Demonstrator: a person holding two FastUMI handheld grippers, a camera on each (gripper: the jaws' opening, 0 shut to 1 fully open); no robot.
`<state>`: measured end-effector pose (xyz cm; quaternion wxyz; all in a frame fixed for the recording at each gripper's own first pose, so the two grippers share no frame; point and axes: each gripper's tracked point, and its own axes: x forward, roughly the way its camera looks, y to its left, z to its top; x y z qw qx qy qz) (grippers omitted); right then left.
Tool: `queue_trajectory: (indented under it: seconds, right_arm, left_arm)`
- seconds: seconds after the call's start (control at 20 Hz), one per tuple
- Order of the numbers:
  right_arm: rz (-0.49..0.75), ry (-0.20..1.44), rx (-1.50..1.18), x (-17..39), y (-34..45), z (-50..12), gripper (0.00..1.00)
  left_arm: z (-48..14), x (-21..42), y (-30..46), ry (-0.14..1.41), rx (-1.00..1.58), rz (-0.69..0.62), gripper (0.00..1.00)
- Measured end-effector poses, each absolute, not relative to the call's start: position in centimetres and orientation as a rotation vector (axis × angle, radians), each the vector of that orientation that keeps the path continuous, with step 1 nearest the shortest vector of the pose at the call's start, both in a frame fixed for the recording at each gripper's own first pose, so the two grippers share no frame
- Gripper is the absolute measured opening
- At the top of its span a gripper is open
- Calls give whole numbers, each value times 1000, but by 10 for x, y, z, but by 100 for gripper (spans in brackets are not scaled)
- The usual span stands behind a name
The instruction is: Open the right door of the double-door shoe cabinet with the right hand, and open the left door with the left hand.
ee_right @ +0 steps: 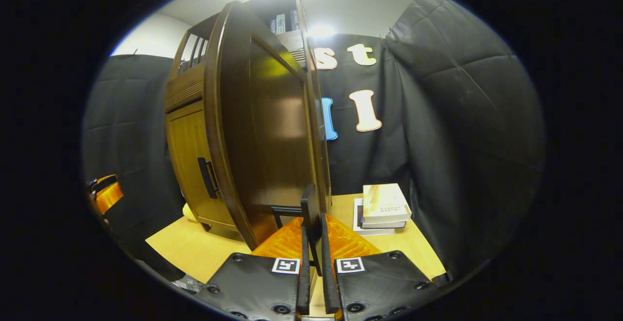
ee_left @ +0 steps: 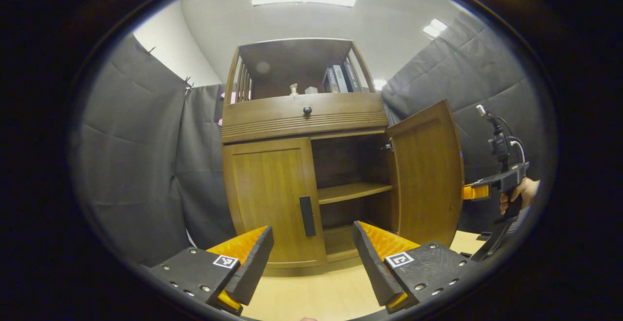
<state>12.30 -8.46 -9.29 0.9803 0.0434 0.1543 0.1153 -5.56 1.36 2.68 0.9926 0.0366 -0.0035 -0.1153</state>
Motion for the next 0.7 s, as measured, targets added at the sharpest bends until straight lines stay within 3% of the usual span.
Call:
queue_trajectory:
  seconds: [0.7]
  right_arm:
    - [39, 223, 40, 77, -118, -55, 13]
  left_arm:
    - [5, -19, 7, 13, 12, -272, 94]
